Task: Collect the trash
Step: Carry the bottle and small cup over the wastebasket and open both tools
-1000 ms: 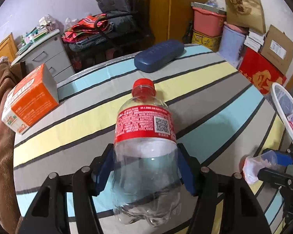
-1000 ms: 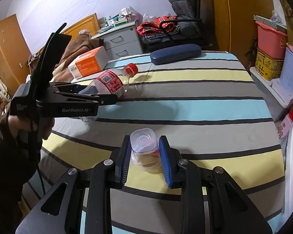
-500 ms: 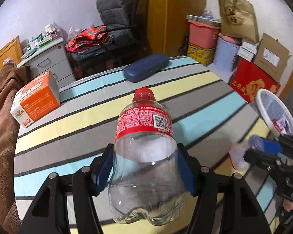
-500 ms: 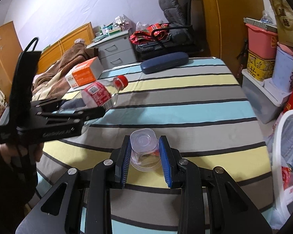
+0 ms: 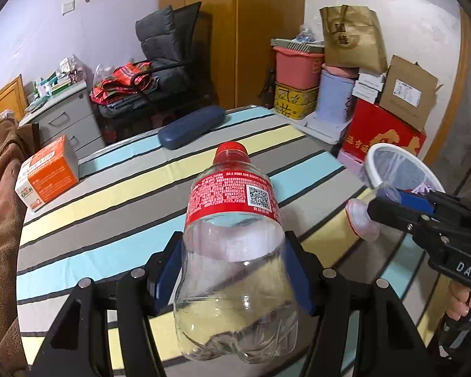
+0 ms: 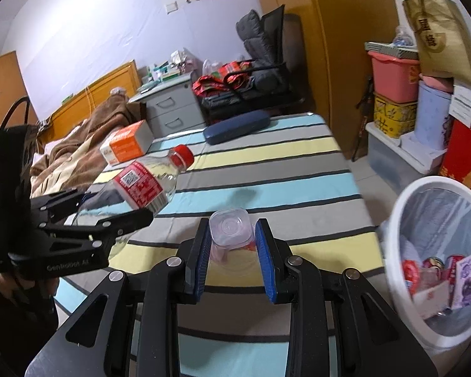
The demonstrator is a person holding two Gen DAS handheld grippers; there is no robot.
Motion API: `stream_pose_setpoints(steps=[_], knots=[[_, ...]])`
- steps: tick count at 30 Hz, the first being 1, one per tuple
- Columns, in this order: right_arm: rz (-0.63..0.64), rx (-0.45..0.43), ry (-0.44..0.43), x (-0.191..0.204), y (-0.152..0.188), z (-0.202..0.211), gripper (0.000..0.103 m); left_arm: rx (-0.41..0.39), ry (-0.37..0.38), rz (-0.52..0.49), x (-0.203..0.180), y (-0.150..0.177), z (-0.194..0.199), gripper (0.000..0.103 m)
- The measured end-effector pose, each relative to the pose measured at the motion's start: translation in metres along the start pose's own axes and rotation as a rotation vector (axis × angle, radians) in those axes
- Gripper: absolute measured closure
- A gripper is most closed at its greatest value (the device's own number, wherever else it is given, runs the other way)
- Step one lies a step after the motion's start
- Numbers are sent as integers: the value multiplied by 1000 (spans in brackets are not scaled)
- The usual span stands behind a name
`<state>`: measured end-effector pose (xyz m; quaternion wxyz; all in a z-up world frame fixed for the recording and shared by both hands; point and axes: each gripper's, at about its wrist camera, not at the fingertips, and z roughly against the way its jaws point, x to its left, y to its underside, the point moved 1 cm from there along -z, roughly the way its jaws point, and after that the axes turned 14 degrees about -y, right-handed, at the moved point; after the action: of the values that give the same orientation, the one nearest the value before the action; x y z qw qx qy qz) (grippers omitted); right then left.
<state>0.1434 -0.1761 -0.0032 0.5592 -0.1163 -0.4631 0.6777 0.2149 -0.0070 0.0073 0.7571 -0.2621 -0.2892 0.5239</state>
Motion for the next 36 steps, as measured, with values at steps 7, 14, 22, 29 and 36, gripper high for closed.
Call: stream_pose_setpoints(steps=[7,14,22,29,36], knots=[[-24,-59,46,-17,1,30,73,-57,36,-34,-35,-8,23,39],[-50,-113,105,-40,3,63,73,-90,74,-71,-73,-15,37,39],[-79,-162,178,-69,4,97,73,-111,133,-110,-120,-25,44,39],[-108,-181,226,-97,7,119,73,-113,184,-139,-163,-33,43,39],[-170,-177,257,-133,8,129,73,-82,237,-159,-203,-40,32,39]])
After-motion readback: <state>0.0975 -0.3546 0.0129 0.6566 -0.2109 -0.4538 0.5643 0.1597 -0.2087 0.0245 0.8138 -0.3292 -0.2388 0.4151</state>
